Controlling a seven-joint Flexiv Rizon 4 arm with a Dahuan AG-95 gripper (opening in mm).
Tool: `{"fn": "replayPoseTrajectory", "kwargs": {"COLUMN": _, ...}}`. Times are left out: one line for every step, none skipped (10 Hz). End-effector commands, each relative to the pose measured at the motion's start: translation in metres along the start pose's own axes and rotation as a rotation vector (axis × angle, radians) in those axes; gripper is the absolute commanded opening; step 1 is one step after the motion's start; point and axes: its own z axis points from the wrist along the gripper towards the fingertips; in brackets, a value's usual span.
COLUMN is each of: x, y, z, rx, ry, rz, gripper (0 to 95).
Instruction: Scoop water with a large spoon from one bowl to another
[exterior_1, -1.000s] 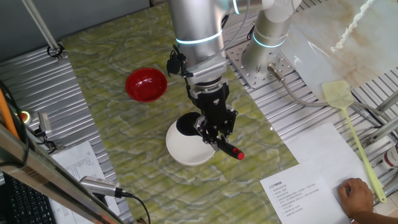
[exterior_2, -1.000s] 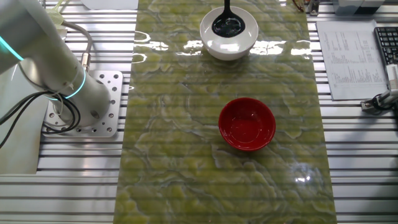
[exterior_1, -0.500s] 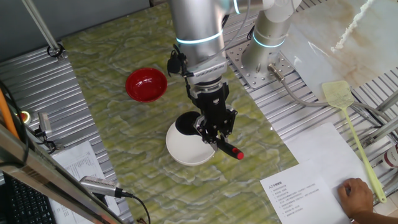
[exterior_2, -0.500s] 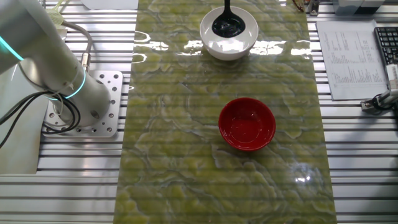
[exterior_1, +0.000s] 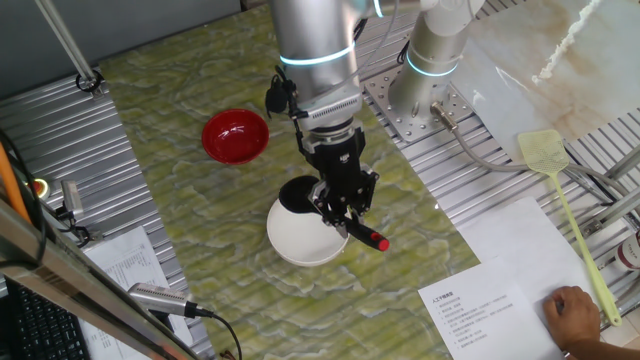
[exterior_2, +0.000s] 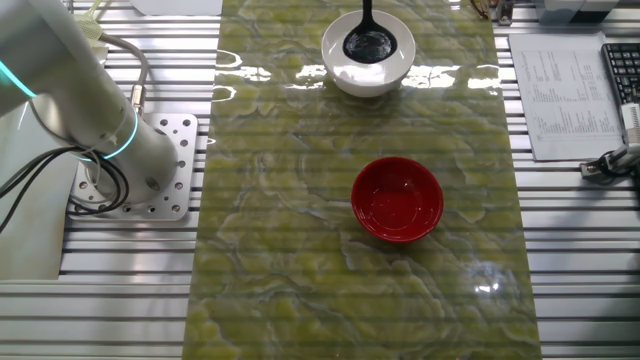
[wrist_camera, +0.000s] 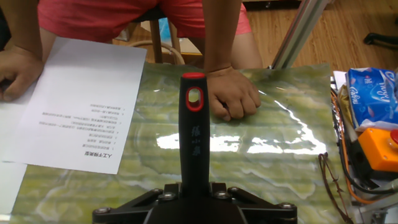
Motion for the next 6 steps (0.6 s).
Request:
{"fn": "replayPoseTrajectory", "kwargs": {"x": 0.002, "y": 0.001, "z": -0.004, "rx": -0.002, "ry": 0.001, "rz": -0.002, "gripper": 0.0}}
{"fn": "replayPoseTrajectory", "kwargs": {"x": 0.003, "y": 0.000, "z": -0.005, "rx": -0.003, "ry": 0.001, "rz": -0.005, "gripper": 0.0}}
{"fn": "replayPoseTrajectory", "kwargs": {"x": 0.005, "y": 0.000, "z": -0.007, "rx": -0.004, "ry": 0.001, "rz": -0.008, "gripper": 0.0}}
{"fn": "replayPoseTrajectory", "kwargs": {"x": 0.008, "y": -0.001, "z": -0.009, "rx": -0.005, "ry": 0.000, "rz": -0.011, "gripper": 0.0}}
{"fn": "replayPoseTrajectory", "kwargs": {"x": 0.011, "y": -0.001, "z": -0.012, "rx": -0.006, "ry": 0.000, "rz": -0.017, "gripper": 0.0}}
{"fn": "replayPoseTrajectory", "kwargs": {"x": 0.014, "y": -0.002, "z": -0.015, "rx": -0.008, "ry": -0.001, "rz": -0.023, "gripper": 0.0}}
